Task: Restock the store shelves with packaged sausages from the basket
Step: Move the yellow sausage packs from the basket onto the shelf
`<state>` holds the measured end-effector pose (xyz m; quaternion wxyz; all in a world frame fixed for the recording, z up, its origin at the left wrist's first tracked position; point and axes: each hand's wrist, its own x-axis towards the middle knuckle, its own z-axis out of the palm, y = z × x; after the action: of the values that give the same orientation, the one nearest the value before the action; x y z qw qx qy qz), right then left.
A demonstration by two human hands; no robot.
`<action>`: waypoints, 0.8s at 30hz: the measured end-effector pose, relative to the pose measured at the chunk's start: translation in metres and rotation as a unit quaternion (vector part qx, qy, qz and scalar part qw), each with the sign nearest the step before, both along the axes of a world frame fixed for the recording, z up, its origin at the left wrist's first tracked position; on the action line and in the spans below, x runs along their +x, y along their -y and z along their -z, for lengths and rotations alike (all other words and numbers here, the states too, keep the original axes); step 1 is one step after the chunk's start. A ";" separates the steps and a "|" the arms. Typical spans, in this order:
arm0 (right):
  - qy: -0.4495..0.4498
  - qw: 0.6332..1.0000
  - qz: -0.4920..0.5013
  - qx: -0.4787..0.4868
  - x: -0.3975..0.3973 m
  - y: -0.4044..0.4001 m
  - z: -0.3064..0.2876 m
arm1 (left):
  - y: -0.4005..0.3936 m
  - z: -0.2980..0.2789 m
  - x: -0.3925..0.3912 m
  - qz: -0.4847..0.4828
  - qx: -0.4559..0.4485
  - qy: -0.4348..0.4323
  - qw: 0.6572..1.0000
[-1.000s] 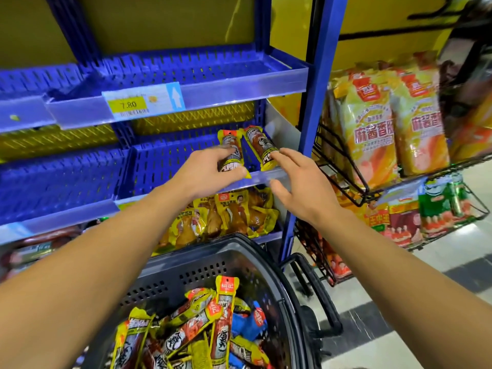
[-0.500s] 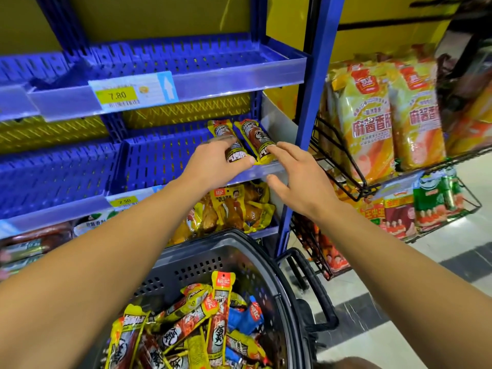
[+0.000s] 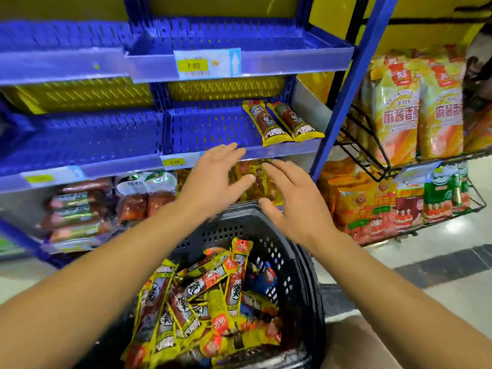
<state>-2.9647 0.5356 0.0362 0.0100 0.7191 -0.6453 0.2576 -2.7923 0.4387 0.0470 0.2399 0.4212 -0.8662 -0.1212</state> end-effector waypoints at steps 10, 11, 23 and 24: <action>-0.028 0.979 -0.063 0.193 0.085 -0.036 0.111 | -0.070 0.099 0.119 -0.011 0.090 0.113 0.989; -0.027 0.975 -0.063 0.211 0.088 -0.034 0.121 | -0.072 0.106 0.128 -0.015 0.097 0.122 0.988; 0.065 0.944 0.010 0.324 0.101 0.032 0.212 | -0.053 0.167 0.177 -0.083 0.202 0.090 0.972; 0.062 0.944 0.001 0.323 0.102 0.037 0.218 | -0.051 0.168 0.175 -0.084 0.220 0.074 0.969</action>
<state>-2.8624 0.4991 -0.1820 -0.2633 0.6656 -0.6938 0.0793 -2.6174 0.4900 -0.1209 0.0857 0.5427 -0.7951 -0.2571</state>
